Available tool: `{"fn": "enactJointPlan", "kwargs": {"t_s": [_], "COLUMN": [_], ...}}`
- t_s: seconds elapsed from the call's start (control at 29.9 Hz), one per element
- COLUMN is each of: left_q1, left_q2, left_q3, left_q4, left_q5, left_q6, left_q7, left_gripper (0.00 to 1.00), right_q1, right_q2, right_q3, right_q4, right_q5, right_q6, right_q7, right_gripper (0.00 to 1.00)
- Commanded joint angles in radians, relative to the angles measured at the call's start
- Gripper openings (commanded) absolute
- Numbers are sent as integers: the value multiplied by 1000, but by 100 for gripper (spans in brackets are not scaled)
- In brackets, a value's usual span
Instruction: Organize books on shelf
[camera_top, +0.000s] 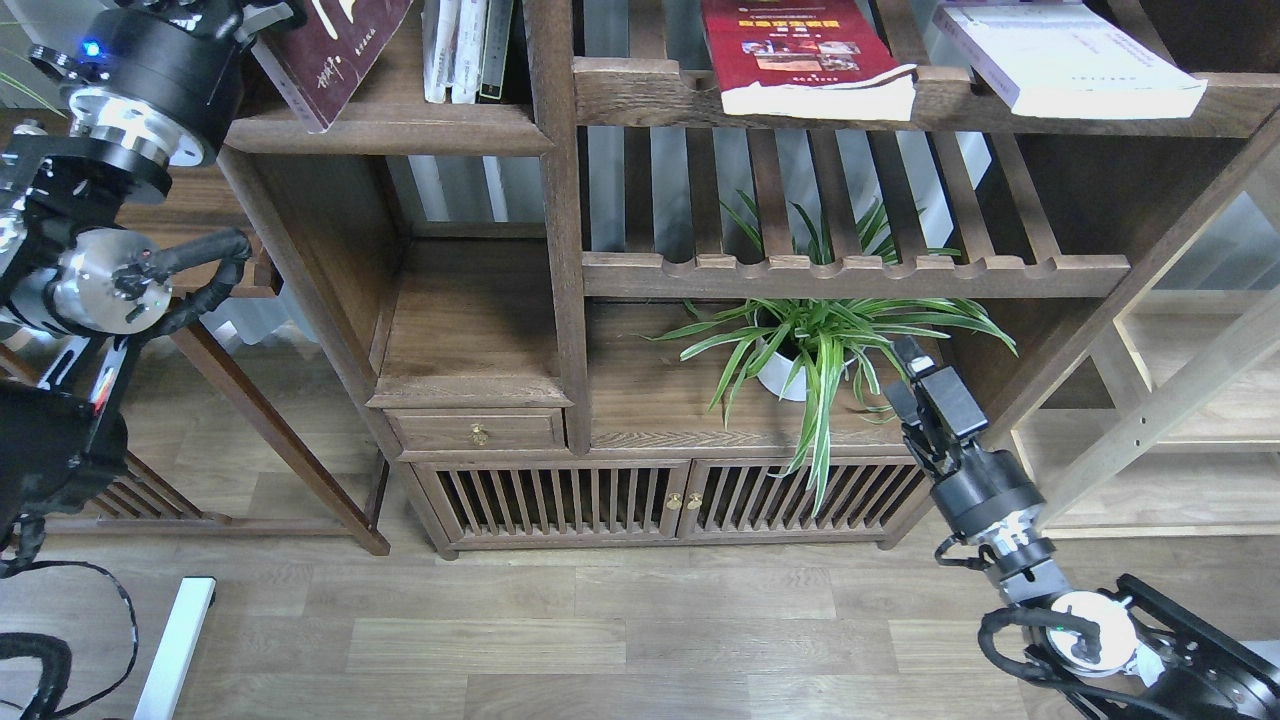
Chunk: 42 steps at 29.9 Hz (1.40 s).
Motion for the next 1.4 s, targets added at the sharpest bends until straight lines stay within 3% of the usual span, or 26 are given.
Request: {"fn": "enactJointPlan", "kwargs": {"t_s": [0.0,0.2,0.6,0.8,1.37], "left_q1": [-14,-23,-128,-172,-313], "left_q2": [0,0,0,-4,-36], "left_q3": [9,25,108,149,240], "left_q4": [12,33,185,254,497], "left_q5": [1,1,0,0,-11], "left_q6": [7,5,-4,-7,-10], "left_q7": [-1,-6,-62,-67,-159], "left_gripper": [1,1,2,2,2], "right_q1": [-5,-13,-13,-13,-19], "right_q2": [-12,-11,-7,-12,-12], "right_q3": [1,0,0,1,-3], "right_q4": [0,0,0,0,0], "right_q5": [0,0,0,0,0], "right_q6": [0,0,0,0,0], "right_q7": [0,0,0,0,0], "right_gripper": [99,99,98,98,98]}}
